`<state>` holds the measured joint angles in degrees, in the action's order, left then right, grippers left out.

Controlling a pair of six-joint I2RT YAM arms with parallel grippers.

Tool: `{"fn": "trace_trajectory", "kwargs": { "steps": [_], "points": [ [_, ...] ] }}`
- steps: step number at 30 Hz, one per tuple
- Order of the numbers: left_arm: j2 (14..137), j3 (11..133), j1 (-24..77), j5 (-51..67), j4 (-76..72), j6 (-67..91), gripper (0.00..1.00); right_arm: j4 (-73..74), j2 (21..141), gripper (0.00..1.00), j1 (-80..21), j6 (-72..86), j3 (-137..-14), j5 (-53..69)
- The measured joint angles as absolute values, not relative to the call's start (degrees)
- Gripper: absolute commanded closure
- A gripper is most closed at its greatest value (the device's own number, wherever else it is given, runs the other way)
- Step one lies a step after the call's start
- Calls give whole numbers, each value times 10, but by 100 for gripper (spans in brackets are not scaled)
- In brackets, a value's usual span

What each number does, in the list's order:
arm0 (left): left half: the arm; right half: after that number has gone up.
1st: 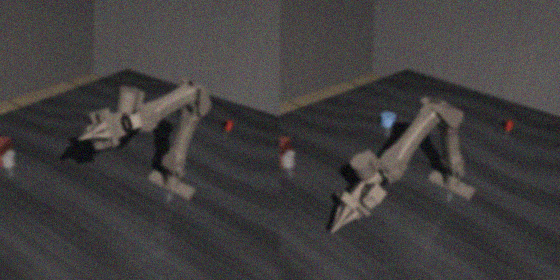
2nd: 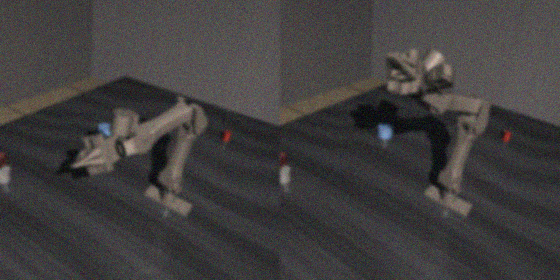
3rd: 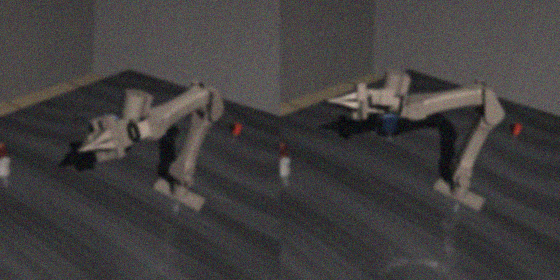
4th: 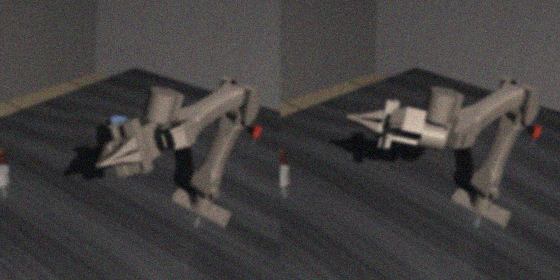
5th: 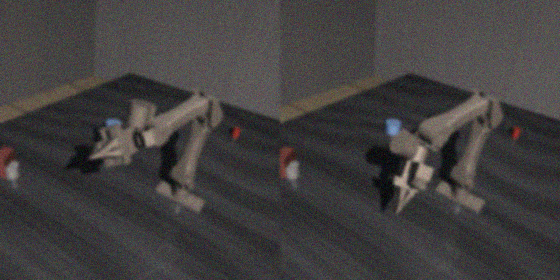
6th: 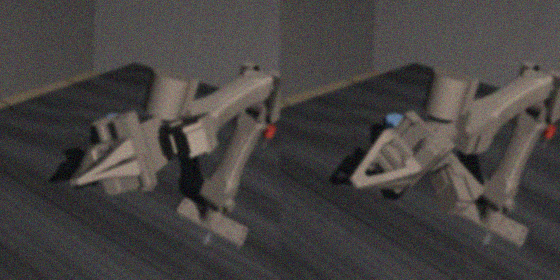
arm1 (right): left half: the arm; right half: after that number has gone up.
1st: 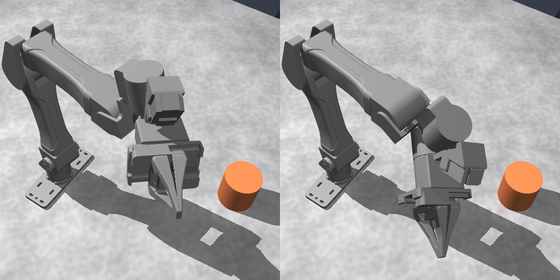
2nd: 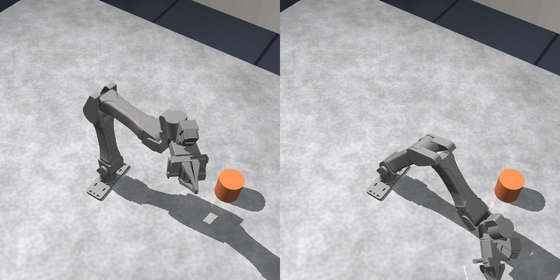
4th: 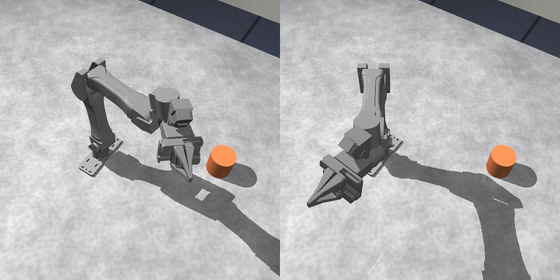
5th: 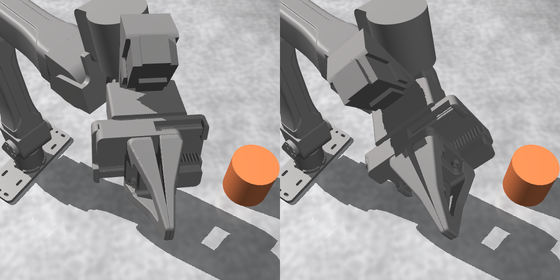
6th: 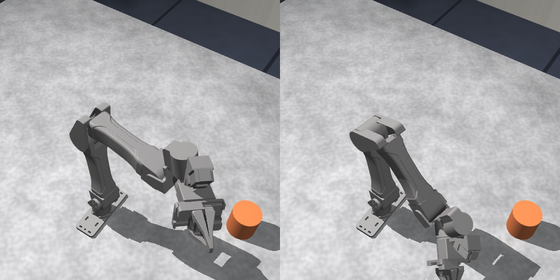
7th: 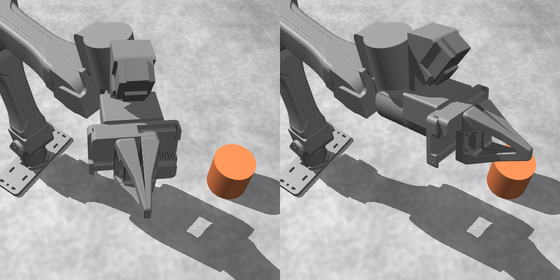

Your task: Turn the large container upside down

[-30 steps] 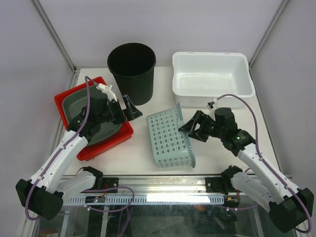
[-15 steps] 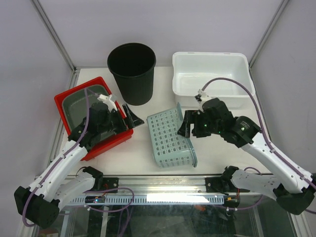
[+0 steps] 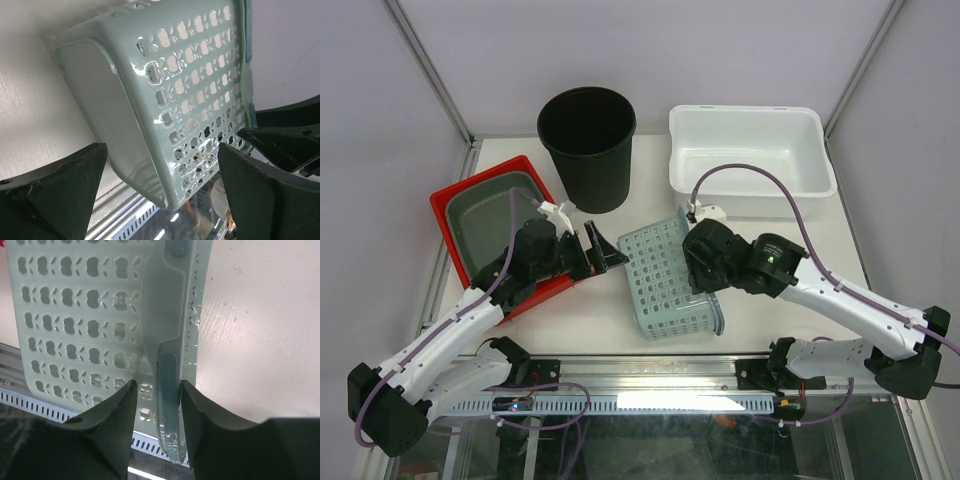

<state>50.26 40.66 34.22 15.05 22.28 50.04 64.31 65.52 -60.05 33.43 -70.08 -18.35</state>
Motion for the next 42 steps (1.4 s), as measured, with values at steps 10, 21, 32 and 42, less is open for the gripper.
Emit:
{"fn": "trace_trajectory", "kwargs": {
  "steps": [10, 21, 32, 42],
  "points": [
    [525, 371, 351, 175, 172, 533, 4, 644, 642, 76, -601, 351, -700, -208],
    [543, 350, 361, 213, 97, 563, 18, 639, 627, 85, -601, 368, -686, -211],
    [545, 317, 364, 226, 49, 587, 27, 612, 624, 86, -601, 376, -671, -210],
    [548, 300, 364, 232, 12, 605, 41, 607, 619, 88, -599, 376, -666, -213]
  ]
}}
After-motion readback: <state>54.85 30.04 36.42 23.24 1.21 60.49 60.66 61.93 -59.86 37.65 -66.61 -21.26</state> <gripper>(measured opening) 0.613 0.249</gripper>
